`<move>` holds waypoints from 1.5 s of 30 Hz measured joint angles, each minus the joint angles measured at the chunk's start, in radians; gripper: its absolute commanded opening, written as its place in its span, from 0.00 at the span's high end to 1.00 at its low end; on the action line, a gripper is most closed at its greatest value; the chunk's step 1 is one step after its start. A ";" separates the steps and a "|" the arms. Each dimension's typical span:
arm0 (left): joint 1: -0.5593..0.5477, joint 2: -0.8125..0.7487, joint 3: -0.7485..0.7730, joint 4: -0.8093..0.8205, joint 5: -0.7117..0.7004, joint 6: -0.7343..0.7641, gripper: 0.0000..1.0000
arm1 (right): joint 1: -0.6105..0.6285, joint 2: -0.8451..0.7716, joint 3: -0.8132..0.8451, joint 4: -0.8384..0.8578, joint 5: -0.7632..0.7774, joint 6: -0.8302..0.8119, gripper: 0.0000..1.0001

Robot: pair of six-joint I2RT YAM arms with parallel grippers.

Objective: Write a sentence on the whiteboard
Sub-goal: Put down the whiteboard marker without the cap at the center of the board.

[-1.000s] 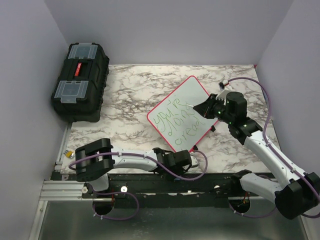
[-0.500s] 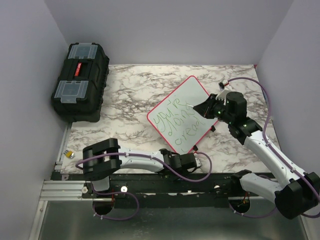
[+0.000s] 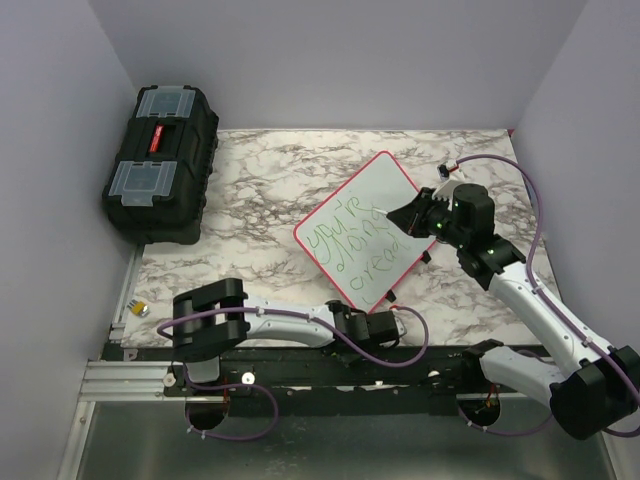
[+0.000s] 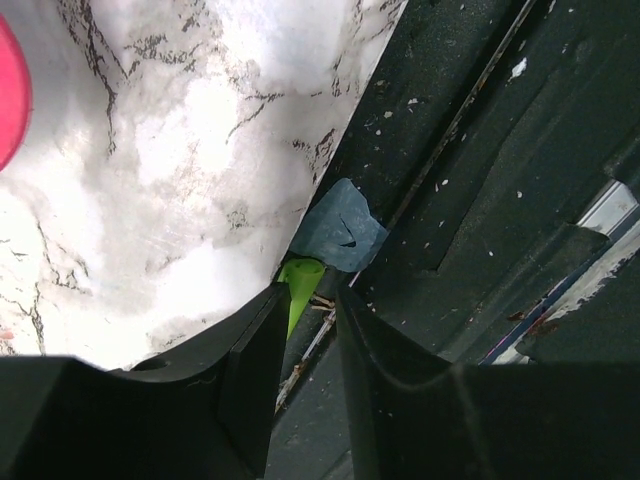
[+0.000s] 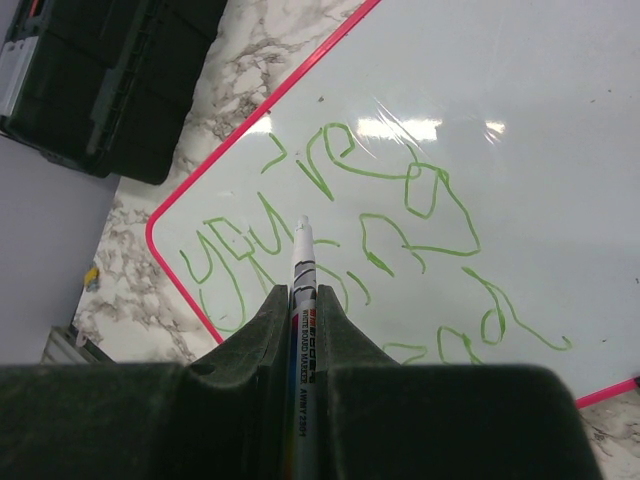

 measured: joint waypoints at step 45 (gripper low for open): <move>0.178 -0.481 -0.105 -0.059 -0.175 -0.003 0.88 | 0.000 -0.001 0.000 -0.010 0.046 0.005 0.99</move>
